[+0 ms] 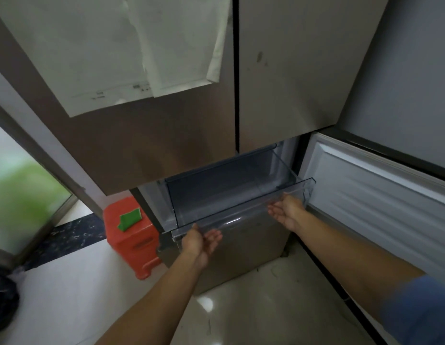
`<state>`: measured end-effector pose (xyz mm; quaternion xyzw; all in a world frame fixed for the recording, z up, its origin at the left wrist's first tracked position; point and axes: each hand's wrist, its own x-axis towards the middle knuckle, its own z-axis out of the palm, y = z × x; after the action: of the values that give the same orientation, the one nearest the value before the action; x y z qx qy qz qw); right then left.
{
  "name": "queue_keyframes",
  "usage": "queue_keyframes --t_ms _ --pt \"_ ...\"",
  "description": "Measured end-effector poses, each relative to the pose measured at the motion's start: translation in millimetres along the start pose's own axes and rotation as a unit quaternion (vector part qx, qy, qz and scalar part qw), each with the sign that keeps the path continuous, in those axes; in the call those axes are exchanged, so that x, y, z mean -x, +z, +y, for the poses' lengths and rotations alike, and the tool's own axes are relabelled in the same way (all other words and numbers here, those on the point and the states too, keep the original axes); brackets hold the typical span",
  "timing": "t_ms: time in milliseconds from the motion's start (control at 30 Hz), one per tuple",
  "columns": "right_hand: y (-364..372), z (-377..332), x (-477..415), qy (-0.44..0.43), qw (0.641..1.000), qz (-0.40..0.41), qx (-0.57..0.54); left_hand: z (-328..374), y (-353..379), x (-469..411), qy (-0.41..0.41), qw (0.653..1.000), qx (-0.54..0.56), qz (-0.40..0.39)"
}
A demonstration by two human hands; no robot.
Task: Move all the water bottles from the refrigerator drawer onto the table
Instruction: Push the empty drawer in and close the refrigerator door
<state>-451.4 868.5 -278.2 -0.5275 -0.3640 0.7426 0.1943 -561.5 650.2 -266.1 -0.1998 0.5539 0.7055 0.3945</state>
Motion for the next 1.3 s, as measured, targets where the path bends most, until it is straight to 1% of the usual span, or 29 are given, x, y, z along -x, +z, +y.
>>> queue_keyframes --t_ms 133,300,400,533,667,733,800,900,1067,1167,1233,1300 --pt "16.4 -12.3 -15.8 0.009 1.0 -0.006 0.012 22.9 -0.3 -23.7 -0.009 1.0 0.009 -0.026" --pt "33.3 -26.5 -44.2 0.0 0.996 -0.021 0.085 38.5 4.0 -55.6 0.015 0.999 -0.047 -0.021" --pt "42.7 -28.0 -62.9 -0.018 0.994 -0.031 0.105 41.3 6.3 -78.7 0.058 0.995 -0.083 0.011" --pt "56.2 -27.4 -97.6 -0.058 0.99 -0.039 0.12 43.0 14.3 -118.1 0.143 0.982 -0.115 0.053" --pt "62.6 -25.7 -119.9 -0.096 0.987 -0.056 0.112 39.5 23.9 -145.1 0.206 0.965 -0.119 0.106" --pt "63.5 -26.3 -126.5 -0.1 0.986 -0.065 0.113 40.7 27.6 -152.2 0.221 0.962 -0.112 0.112" --pt "65.1 -29.6 -132.1 -0.101 0.986 -0.074 0.109 45.4 30.5 -156.8 0.224 0.963 -0.106 0.107" --pt "70.8 -38.8 -135.4 -0.104 0.982 -0.099 0.124 56.5 31.5 -160.6 0.206 0.969 -0.108 0.085" --pt "79.1 -51.8 -135.3 -0.101 0.971 -0.149 0.157 65.5 32.5 -157.2 0.202 0.963 -0.171 0.049" --pt "75.2 -53.3 -132.1 -0.094 0.965 -0.148 0.196 65.1 33.6 -147.8 0.196 0.959 -0.201 0.046" --pt "66.3 -53.1 -122.2 -0.092 0.959 -0.132 0.235 60.9 34.4 -136.1 0.189 0.951 -0.244 0.037" --pt "52.3 -53.4 -111.6 -0.108 0.943 -0.115 0.294 54.4 35.4 -121.8 0.198 0.924 -0.327 0.02"
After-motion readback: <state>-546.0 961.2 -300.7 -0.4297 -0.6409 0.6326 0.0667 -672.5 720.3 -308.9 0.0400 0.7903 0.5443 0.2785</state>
